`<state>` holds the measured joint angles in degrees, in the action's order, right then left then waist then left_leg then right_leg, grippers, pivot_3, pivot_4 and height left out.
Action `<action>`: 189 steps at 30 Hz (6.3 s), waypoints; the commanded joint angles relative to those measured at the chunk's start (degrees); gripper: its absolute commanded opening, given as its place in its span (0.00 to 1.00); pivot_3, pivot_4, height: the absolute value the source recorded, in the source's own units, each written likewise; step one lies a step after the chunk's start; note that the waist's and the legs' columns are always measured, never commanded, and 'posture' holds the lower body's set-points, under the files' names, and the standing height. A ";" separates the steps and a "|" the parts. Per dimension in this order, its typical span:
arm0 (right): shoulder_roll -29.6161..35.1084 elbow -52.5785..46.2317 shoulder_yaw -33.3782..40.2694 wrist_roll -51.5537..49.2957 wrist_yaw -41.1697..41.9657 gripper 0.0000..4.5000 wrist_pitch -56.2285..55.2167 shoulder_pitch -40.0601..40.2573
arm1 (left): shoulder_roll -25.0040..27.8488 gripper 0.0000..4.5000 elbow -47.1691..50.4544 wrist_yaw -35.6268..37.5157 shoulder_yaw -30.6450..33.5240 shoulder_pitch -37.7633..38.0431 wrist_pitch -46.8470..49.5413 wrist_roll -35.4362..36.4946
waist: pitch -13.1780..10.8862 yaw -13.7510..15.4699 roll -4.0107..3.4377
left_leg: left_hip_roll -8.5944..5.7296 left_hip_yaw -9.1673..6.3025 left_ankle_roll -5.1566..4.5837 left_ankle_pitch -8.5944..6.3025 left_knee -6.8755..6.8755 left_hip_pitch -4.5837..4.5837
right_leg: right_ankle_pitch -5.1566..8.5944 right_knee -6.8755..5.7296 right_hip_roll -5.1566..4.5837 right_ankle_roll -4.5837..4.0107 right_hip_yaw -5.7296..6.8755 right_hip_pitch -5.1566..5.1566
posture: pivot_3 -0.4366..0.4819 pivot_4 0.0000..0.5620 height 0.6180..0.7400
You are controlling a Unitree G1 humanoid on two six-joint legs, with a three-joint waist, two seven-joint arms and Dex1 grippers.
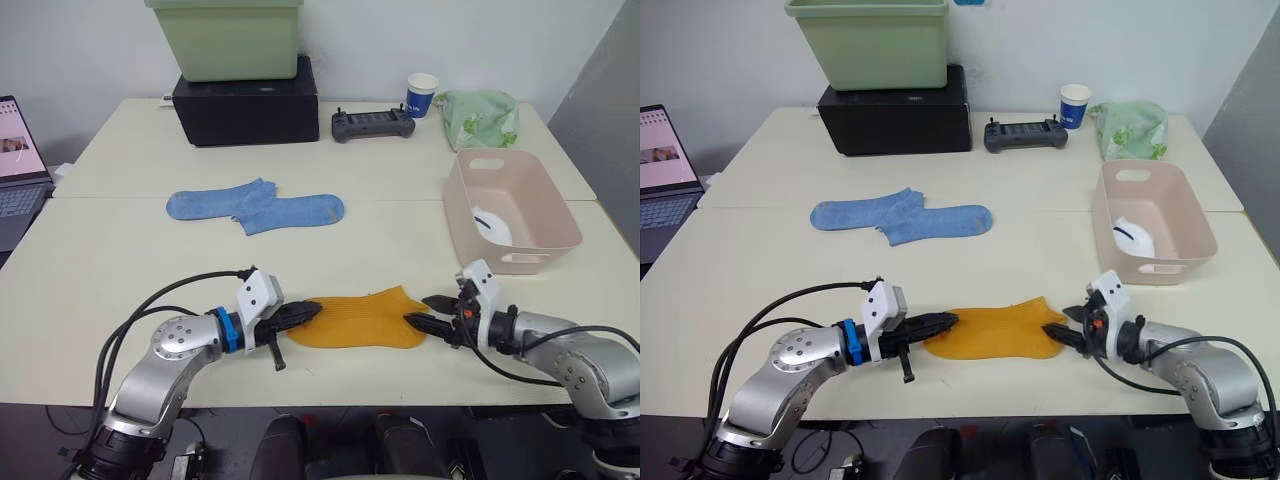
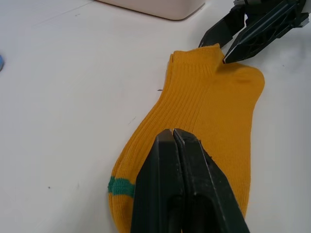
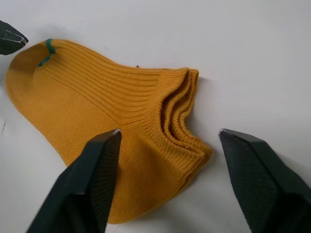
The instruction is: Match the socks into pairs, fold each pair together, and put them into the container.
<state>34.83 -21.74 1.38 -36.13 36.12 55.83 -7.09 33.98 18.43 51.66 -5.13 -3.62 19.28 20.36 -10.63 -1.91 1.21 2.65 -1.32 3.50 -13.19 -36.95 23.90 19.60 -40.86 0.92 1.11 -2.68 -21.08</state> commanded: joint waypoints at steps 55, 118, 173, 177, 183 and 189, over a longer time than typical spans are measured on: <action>-13.33 11.08 -3.10 -16.81 8.97 0.26 11.81 -19.51 | -5.13 0.00 -18.19 6.30 -14.73 -14.74 -1.98 -12.72 | 0.07 0.00 -0.07 | -0.05 -0.06 -0.01 0.00 -0.03 -0.04 | -0.01 -0.01 0.04 -0.02 0.10 0.11 | 0.48 0.27 1.00; -26.55 18.28 9.61 -13.04 -12.74 0.89 36.67 -20.67 | 4.70 0.00 -12.33 5.79 -8.07 -8.08 -3.02 -9.49 | 0.16 -0.55 -0.07 | 0.02 0.02 -0.01 0.00 0.10 -0.01 | -0.01 -0.05 0.04 -0.04 0.00 -0.11 | 0.48 0.27 1.00; 24.10 29.95 -8.19 37.81 -0.34 0.00 -40.39 -41.02 | -12.77 1.00 -5.14 -9.19 -0.95 -42.99 18.65 13.95 | -0.04 0.01 -0.03 | -0.11 0.21 0.10 0.07 -0.02 0.65 | -0.02 0.35 -0.03 -0.03 0.07 -0.45 | 0.48 0.27 1.00; 25.12 43.90 -17.16 50.99 0.21 0.00 -54.79 -43.33 | -14.55 1.00 -6.32 -8.02 -2.83 -44.23 17.40 12.30 | -0.04 -0.04 -0.04 | -0.11 0.34 0.20 0.13 -0.05 0.60 | -0.02 0.26 -0.02 -0.04 0.01 -0.45 | 0.48 0.27 1.00; 23.22 54.88 -21.72 57.02 5.12 0.00 -63.43 -43.21 | -13.85 1.00 -4.04 -7.85 -3.82 -41.80 16.93 10.66 | -0.06 0.04 -0.07 | -0.04 0.44 0.24 0.15 -0.05 0.56 | -0.02 0.22 -0.05 -0.04 -0.03 -0.44 | 0.48 0.27 1.00; 22.52 52.85 -18.61 50.97 16.95 0.38 -60.50 -42.95 | -12.85 1.00 -1.62 -7.28 -3.79 -39.21 18.32 11.03 | -0.10 0.12 -0.14 | 0.01 0.39 0.24 0.16 -0.10 0.55 | -0.03 0.20 -0.09 -0.04 -0.01 -0.39 | 0.48 0.27 1.00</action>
<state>56.79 33.17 -20.05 16.49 50.77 -5.46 -48.93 20.83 14.15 44.08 -8.76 -42.63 37.85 31.16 -10.73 -1.79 1.07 2.66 -0.95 3.74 -13.03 -37.07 24.45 19.57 -40.72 0.82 1.07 -2.69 -21.46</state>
